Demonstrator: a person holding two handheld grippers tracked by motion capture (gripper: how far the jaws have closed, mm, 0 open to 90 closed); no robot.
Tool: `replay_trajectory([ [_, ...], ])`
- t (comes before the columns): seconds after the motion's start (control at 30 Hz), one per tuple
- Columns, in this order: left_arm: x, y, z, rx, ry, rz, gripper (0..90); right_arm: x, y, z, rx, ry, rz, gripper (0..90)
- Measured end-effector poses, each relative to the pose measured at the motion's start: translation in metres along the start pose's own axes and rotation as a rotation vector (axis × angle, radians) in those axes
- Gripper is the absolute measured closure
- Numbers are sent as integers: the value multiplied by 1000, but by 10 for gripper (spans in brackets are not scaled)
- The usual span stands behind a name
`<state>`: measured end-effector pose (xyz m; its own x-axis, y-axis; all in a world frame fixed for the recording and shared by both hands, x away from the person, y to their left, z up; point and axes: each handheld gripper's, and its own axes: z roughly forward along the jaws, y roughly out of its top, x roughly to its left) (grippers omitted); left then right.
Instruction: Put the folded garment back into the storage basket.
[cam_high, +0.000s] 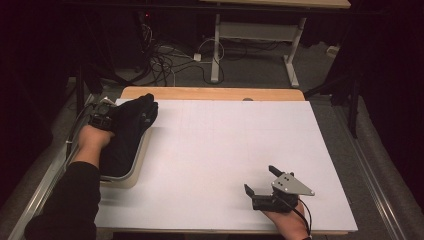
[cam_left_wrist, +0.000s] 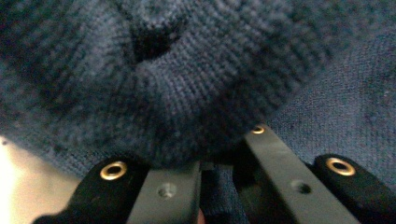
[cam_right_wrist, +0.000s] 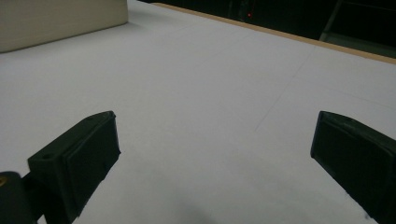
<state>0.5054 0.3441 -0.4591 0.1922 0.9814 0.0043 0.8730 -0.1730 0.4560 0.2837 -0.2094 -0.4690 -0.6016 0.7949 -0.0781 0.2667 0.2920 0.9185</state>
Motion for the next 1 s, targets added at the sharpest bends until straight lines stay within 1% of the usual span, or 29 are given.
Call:
replay_trajectory([
  [0.07, 1, -3, -6, -15, -9, -3, 868, -2, 0, -2, -4, -2, 4, 16],
  [0.1, 0, -5, -12, -37, -15, -8, 868, -2, 0, -2, -6, -2, 7, 16],
  [0.13, 0, -7, -15, -46, -22, -15, 868, -3, -1, -3, -8, -3, 8, 16],
  [0.27, -6, -17, -33, -91, -46, -16, 868, -8, -3, -4, -11, -3, 20, 16],
  [0.33, -9, -21, -40, -106, -72, -14, 868, -10, -4, -4, -7, -3, 28, 16],
  [0.37, -12, -23, -45, -112, -86, -11, 868, -11, -5, -4, -4, -3, 34, 16],
  [0.47, -21, -28, -55, -135, -102, 3, 869, -13, -7, -4, -2, -9, 28, 16],
  [0.53, -29, -29, -62, -152, -114, 27, 868, -14, -7, -5, -3, -14, 32, 16],
  [0.6, -35, -29, -67, -164, -124, 38, 868, -15, -7, -6, -5, -18, 33, 16],
  [0.63, -38, -28, -70, -175, -138, 40, 868, -15, -7, -7, -7, -19, 31, 16],
  [0.73, -46, -24, -73, -185, -140, 64, 868, -16, -7, -9, -10, -22, 31, 16],
  [0.77, -49, -21, -74, -191, -147, 67, 868, -16, -7, -9, -10, -22, 31, 16],
  [0.9, -59, -11, -74, -214, -164, 87, 868, -16, -7, -10, -13, -22, 30, 16],
  [0.93, -62, -8, -72, -221, -159, 98, 868, -15, -7, -10, -14, -22, 29, 16],
  [1.0, -66, -3, -69, -223, -161, 105, 868, -14, -6, -10, -14, -21, 26, 16],
])
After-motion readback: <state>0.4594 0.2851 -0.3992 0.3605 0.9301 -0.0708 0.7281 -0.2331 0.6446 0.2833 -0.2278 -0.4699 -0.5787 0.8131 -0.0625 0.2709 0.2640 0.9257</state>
